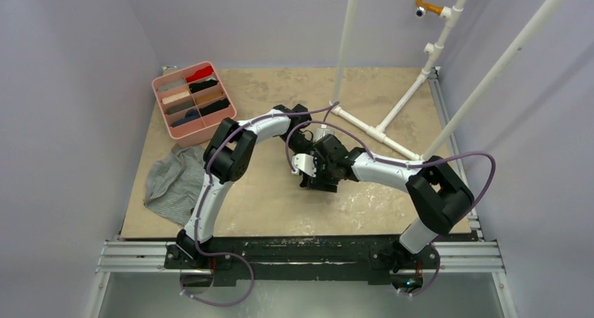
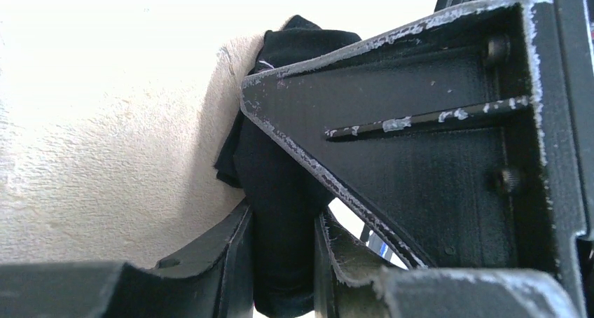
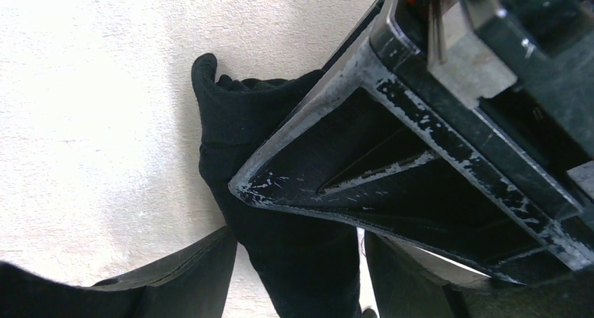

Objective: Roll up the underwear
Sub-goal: Roll the underwear to the center of the board, then pick up the underwear from the center of the board.

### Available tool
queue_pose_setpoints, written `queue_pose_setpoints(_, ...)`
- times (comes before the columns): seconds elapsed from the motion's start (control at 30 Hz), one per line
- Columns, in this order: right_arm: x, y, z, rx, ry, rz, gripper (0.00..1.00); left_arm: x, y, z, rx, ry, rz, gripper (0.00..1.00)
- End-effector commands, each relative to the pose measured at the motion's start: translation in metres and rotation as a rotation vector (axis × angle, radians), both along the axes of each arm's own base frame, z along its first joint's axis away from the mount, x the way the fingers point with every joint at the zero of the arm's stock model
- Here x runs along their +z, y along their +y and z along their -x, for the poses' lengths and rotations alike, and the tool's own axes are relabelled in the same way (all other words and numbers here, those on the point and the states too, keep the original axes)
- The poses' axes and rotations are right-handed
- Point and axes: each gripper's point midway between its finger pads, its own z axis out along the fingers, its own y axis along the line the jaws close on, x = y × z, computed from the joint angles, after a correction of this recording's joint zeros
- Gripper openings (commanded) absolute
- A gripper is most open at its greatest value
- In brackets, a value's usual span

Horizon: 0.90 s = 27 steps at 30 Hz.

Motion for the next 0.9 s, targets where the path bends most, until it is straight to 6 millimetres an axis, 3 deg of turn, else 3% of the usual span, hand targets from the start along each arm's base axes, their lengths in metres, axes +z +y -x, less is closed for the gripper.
queue_pose_setpoints(0.0,0.001,0.018,-0.015,0.030,-0.038,-0.036,0.67,-0.065,0.031,0.009,-0.087,-0.059,-0.206,0.00)
queue_pose_setpoints(0.17,-0.008,0.017,-0.013,0.040,-0.016,-0.019,0.64,-0.062,0.031,0.009,-0.094,-0.053,-0.201,0.00)
queue_pose_setpoints(0.33,-0.020,0.015,-0.004,0.050,0.031,-0.005,0.55,-0.059,0.030,0.007,-0.091,-0.047,-0.191,0.00)
queue_pose_setpoints(0.5,-0.030,0.014,0.003,0.056,0.082,0.013,0.36,-0.057,0.029,0.006,-0.085,-0.029,-0.179,0.00)
queue_pose_setpoints(0.67,-0.033,0.013,0.011,0.064,0.123,0.015,0.00,-0.051,0.029,0.004,-0.075,-0.021,-0.166,0.00)
queue_pose_setpoints(0.87,-0.023,0.012,0.025,0.068,0.180,-0.002,0.00,-0.036,0.031,-0.003,-0.043,-0.022,-0.140,0.28)
